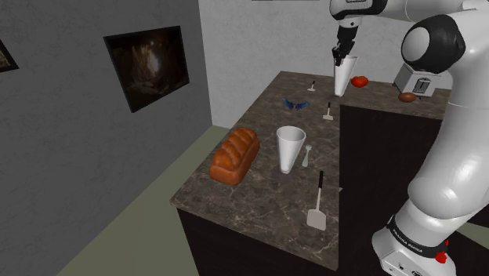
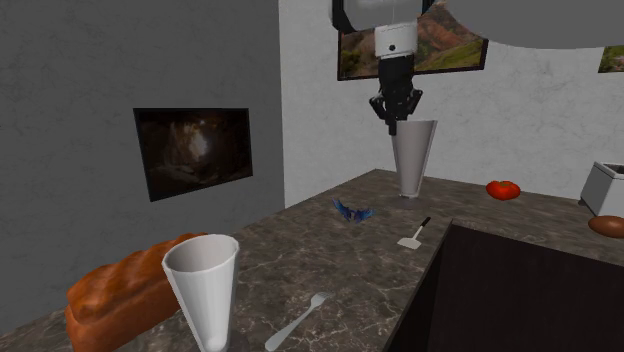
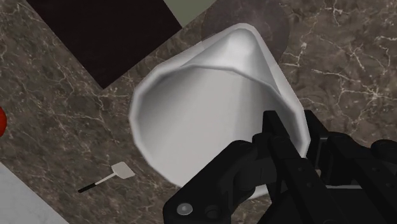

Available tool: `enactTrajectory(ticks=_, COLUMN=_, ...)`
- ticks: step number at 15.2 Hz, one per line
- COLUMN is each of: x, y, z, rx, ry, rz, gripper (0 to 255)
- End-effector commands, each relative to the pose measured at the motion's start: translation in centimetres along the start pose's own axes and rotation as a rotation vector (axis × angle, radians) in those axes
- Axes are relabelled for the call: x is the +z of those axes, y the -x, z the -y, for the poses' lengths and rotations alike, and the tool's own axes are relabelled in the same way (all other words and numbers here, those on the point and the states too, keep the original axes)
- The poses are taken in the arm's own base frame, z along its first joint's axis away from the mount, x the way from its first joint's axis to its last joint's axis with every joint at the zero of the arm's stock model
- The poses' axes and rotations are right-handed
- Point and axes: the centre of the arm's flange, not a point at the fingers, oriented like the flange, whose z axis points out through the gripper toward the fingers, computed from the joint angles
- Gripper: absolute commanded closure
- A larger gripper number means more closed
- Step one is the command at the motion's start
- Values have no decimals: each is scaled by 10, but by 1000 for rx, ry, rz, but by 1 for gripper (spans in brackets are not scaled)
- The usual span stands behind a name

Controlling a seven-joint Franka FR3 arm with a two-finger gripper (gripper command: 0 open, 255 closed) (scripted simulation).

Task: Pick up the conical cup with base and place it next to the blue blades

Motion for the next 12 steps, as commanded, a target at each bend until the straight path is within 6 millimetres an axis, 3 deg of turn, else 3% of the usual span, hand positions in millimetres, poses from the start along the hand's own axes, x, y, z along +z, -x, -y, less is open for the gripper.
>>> enactTrajectory(ticks=1, x=14, y=-13, z=-20, rx=-1, ry=0, rz=-2, gripper=255)
enactTrajectory(ticks=4, x=33, y=-34, z=-50, rx=-1, ry=0, rz=-2, gripper=255)
enactTrajectory(ticks=12, x=75, y=-31, z=-43, rx=-1, ry=0, rz=-2, gripper=255)
